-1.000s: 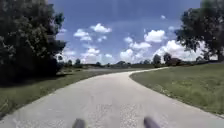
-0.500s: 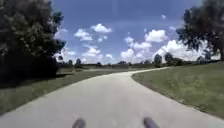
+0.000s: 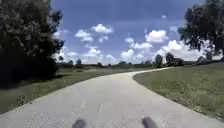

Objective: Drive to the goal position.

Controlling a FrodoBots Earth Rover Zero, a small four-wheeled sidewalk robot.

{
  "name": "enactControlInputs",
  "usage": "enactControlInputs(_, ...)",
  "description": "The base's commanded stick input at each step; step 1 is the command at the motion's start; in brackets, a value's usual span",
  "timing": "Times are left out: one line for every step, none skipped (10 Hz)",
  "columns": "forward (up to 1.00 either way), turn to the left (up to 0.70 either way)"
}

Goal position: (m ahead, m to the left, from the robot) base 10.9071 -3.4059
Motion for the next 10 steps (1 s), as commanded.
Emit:
enactControlInputs(0.70,0.00)
enactControlInputs(0.70,0.00)
enactControlInputs(0.70,0.00)
enactControlInputs(0.70,0.00)
enactControlInputs(0.70,0.00)
enactControlInputs(0.70,0.00)
enactControlInputs(0.70,0.00)
enactControlInputs(0.70,0.00)
enactControlInputs(0.70,0.00)
enactControlInputs(0.70,0.00)
